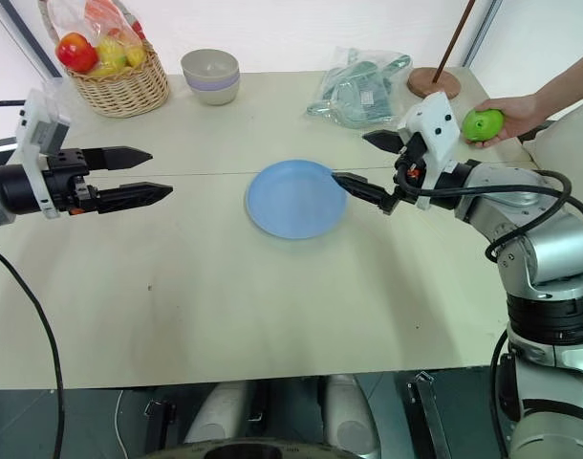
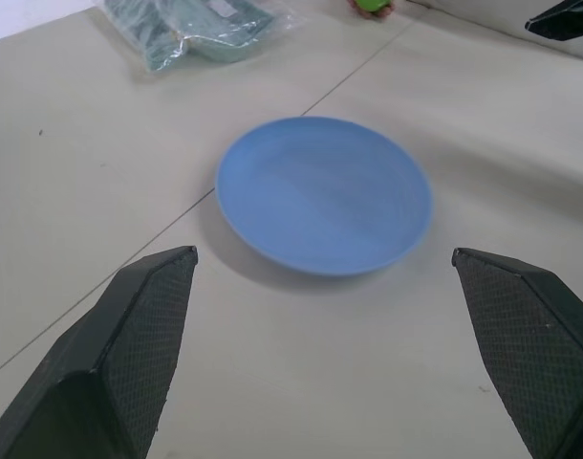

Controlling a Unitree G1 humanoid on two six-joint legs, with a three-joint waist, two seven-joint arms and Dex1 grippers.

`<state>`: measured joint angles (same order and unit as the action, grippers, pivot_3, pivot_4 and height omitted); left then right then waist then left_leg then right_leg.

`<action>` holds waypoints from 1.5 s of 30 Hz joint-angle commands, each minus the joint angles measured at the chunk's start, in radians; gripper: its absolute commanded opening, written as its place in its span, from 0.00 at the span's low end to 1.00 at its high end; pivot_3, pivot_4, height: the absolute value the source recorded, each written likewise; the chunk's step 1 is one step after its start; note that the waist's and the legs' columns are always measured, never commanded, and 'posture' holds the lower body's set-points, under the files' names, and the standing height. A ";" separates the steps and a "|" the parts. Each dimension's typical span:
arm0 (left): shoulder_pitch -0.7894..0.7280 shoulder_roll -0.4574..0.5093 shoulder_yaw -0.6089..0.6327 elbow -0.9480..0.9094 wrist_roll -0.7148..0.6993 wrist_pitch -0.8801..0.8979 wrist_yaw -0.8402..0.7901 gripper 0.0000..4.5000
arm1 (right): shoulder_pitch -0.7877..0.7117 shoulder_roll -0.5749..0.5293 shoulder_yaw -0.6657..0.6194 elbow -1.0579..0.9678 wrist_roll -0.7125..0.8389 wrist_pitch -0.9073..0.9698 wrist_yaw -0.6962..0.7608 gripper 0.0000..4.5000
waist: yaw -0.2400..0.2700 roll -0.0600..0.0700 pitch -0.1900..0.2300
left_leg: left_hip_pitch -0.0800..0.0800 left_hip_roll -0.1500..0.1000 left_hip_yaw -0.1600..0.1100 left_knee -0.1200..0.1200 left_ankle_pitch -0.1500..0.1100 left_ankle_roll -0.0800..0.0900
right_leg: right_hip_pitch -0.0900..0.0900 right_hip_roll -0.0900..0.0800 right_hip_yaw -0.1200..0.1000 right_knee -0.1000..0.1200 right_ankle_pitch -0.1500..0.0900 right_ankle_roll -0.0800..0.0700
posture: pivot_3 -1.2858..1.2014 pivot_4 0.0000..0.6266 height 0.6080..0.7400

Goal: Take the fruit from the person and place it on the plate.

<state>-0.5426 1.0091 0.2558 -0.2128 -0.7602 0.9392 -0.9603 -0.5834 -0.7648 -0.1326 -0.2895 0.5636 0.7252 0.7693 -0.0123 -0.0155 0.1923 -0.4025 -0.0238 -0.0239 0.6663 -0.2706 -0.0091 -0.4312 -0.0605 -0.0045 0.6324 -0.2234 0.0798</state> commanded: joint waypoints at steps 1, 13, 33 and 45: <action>-0.011 0.013 0.031 -0.017 -0.011 -0.018 -0.009 0.99 | -0.010 -0.015 -0.035 -0.036 0.011 -0.005 -0.005 1.00 | 0.000 0.000 0.000 | 0.000 0.000 0.000 0.000 0.000 0.000 | 0.000 0.000 0.000 0.000 0.000 0.000 | 0.52 0.24 1.00; 0.006 0.020 0.039 -0.015 -0.032 -0.013 -0.004 0.99 | 0.006 -0.043 -0.052 -0.034 0.010 -0.003 0.004 1.00 | 0.000 0.000 0.000 | 0.000 0.000 0.000 0.000 0.000 0.000 | 0.000 0.000 0.000 0.000 0.000 0.000 | 0.52 0.24 1.00; 0.025 0.004 0.047 -0.025 -0.040 -0.023 0.019 0.99 | 0.033 -0.050 -0.085 -0.075 0.034 0.032 -0.027 1.00 | 0.000 0.000 0.000 | 0.000 0.000 0.000 0.000 0.000 0.000 | 0.000 0.000 0.000 0.000 0.000 0.000 | 0.52 0.24 1.00; 0.016 0.001 0.038 -0.032 -0.054 -0.020 0.031 0.99 | 0.036 -0.053 -0.080 -0.089 0.051 0.046 -0.043 1.00 | 0.000 0.000 0.000 | 0.000 0.000 0.000 0.000 0.000 0.000 | 0.000 0.000 0.000 0.000 0.000 0.000 | 0.52 0.24 1.00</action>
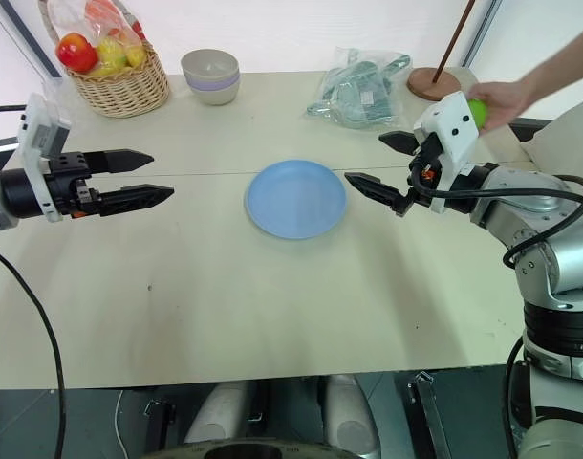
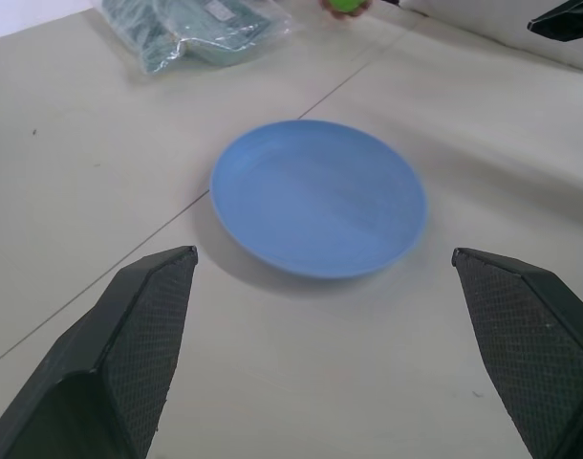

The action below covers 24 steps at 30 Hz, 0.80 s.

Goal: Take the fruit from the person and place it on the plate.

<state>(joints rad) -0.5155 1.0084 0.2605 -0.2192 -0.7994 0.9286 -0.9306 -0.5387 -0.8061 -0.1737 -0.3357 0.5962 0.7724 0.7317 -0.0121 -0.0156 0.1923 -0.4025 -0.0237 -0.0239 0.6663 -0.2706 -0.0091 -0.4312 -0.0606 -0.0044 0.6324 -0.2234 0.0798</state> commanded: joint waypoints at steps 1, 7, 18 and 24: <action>-0.012 0.001 0.032 -0.026 -0.014 -0.009 0.002 0.99 | -0.008 -0.012 -0.039 -0.044 0.020 0.001 -0.007 1.00 | 0.000 0.000 0.000 | 0.000 0.000 0.000 0.000 0.000 0.000 | 0.000 0.000 0.000 0.000 0.000 0.000 | 0.52 0.24 1.00; -0.023 -0.005 0.023 -0.022 -0.009 -0.011 0.005 0.99 | -0.018 -0.008 -0.038 -0.044 0.019 0.004 -0.023 1.00 | 0.000 0.000 0.000 | 0.000 0.000 0.000 0.000 0.000 0.000 | 0.000 0.000 0.000 0.000 0.000 0.000 | 0.52 0.24 1.00; -0.173 -0.179 -0.024 0.026 0.053 -0.070 0.179 0.99 | -0.050 0.025 -0.007 -0.036 0.015 -0.006 -0.046 1.00 | 0.005 0.000 0.000 | 0.000 0.000 0.000 0.001 0.000 0.000 | 0.001 0.000 0.000 0.000 0.000 0.000 | 0.52 0.24 1.00; -0.205 -0.243 -0.055 0.017 0.065 -0.076 0.201 0.99 | -0.137 0.099 0.012 -0.004 0.024 0.038 -0.113 1.00 | -0.007 0.000 0.000 | 0.000 0.000 0.000 0.001 0.000 0.000 | 0.000 0.000 0.000 0.000 0.000 0.000 | 0.52 0.24 1.00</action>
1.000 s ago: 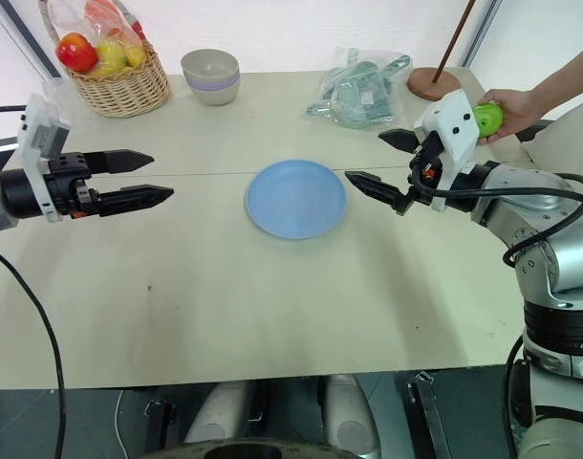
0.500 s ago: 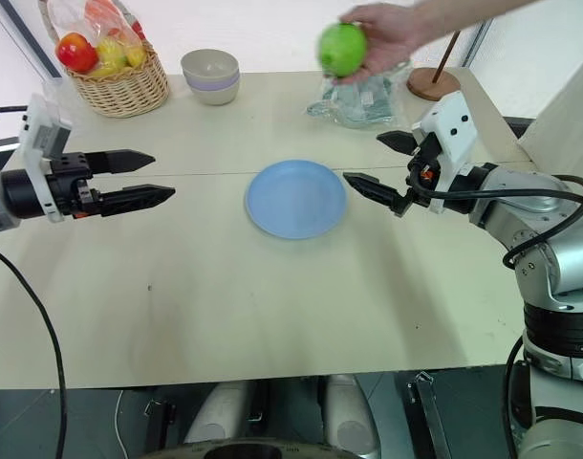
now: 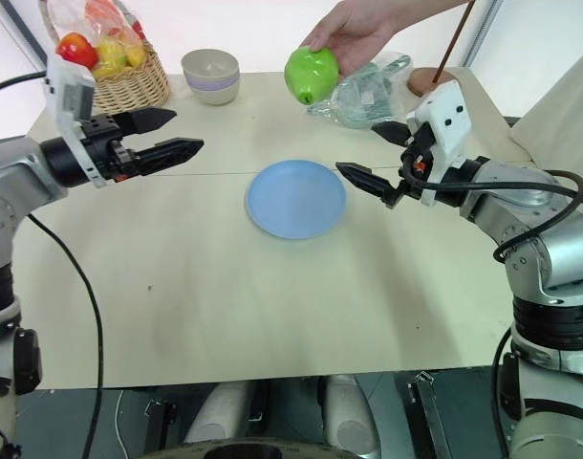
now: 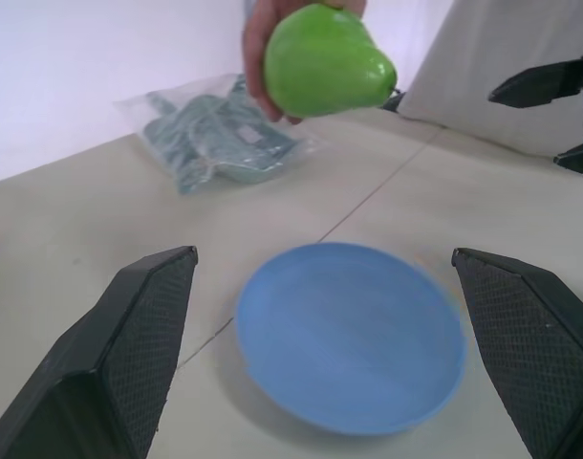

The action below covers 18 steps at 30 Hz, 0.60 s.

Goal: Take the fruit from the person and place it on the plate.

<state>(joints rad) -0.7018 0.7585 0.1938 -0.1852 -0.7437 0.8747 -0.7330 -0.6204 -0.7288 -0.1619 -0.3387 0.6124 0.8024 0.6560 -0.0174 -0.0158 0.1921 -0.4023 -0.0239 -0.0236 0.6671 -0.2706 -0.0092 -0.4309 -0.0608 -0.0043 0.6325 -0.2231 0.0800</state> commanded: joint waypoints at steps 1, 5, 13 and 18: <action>-0.016 0.007 0.010 -0.015 0.013 -0.026 0.000 0.99 | -0.087 0.057 0.008 0.015 0.005 0.024 -0.075 1.00 | -0.003 0.000 0.000 | 0.000 0.000 0.000 0.000 0.000 0.000 | 0.000 0.000 0.000 0.000 0.000 0.000 | 0.52 0.24 1.00; -0.007 0.011 0.003 -0.006 0.030 -0.043 -0.015 0.99 | -0.262 0.203 -0.024 0.109 0.045 0.167 -0.249 1.00 | -0.003 0.001 0.000 | 0.002 0.001 0.000 -0.001 0.000 0.000 | 0.000 0.001 0.001 0.002 0.001 -0.002 | 0.52 0.24 1.00; 0.003 0.005 0.011 -0.013 0.039 -0.053 -0.010 0.99 | -0.485 0.383 -0.108 0.288 0.061 0.361 -0.483 1.00 | 0.006 0.000 0.000 | 0.000 -0.001 0.000 -0.001 0.001 -0.001 | -0.001 -0.001 0.001 0.001 0.001 -0.002 | 0.52 0.24 1.00; 0.023 0.010 0.029 -0.031 0.033 -0.050 0.003 0.99 | -0.524 0.427 -0.156 0.366 0.051 0.398 -0.579 1.00 | 0.005 0.000 0.000 | -0.002 -0.001 0.000 -0.001 0.001 -0.001 | -0.003 -0.001 0.001 0.001 0.001 -0.002 | 0.52 0.24 1.00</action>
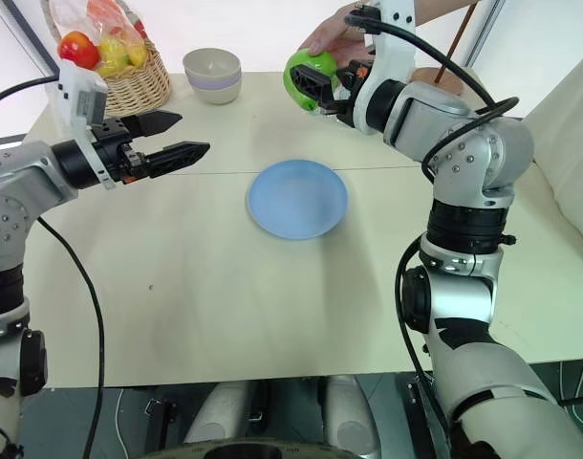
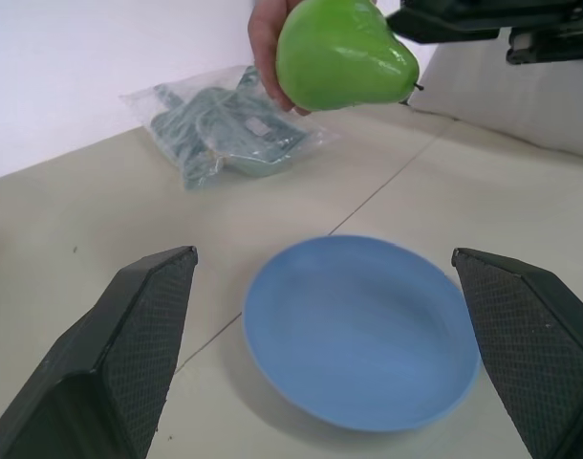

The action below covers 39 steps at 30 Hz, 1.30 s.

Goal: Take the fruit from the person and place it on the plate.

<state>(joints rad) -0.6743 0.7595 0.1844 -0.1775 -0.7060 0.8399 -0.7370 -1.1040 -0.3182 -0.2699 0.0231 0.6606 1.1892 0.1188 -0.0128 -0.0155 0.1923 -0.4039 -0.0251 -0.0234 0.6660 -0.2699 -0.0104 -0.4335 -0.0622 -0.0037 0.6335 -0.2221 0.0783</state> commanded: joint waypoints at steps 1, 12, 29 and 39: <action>-0.002 0.010 0.042 -0.042 -0.007 -0.015 0.009 0.99 | -0.043 0.022 -0.051 0.010 0.003 0.015 -0.049 1.00 | -0.001 0.000 0.000 | -0.001 0.000 0.000 0.000 0.000 0.000 | -0.001 0.000 0.000 0.000 0.000 0.000 | 0.52 0.24 1.00; 0.006 0.013 0.055 -0.058 -0.012 -0.008 0.021 0.99 | -0.085 0.100 -0.098 0.068 0.008 0.040 -0.113 1.00 | -0.006 0.000 0.000 | -0.002 0.001 0.000 0.000 0.000 0.000 | -0.003 0.001 0.000 0.002 0.000 0.000 | 0.52 0.24 1.00; 0.007 0.018 0.061 -0.056 -0.005 -0.011 0.025 1.00 | -0.105 0.121 -0.099 0.125 -0.008 -0.007 -0.116 0.49 | -0.006 0.000 0.000 | -0.002 0.001 0.000 0.000 0.000 0.000 | -0.004 0.002 0.000 0.002 0.000 0.000 | 0.52 0.24 1.00; 0.008 0.019 0.065 -0.057 -0.006 -0.010 0.026 1.00 | -0.099 0.110 -0.079 0.122 -0.018 -0.019 -0.102 0.41 | -0.006 0.000 0.000 | -0.002 0.001 0.000 0.000 0.000 0.000 | -0.004 0.002 0.000 0.002 0.000 0.000 | 0.52 0.24 1.00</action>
<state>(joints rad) -0.6624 0.7627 0.2165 -0.2081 -0.7080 0.8405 -0.7145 -1.1686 -0.2017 -0.3473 0.1735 0.6381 1.1896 0.0065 -0.0192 -0.0153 0.1923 -0.4063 -0.0243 -0.0233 0.6656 -0.2698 -0.0103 -0.4373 -0.0606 -0.0040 0.6350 -0.2221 0.0783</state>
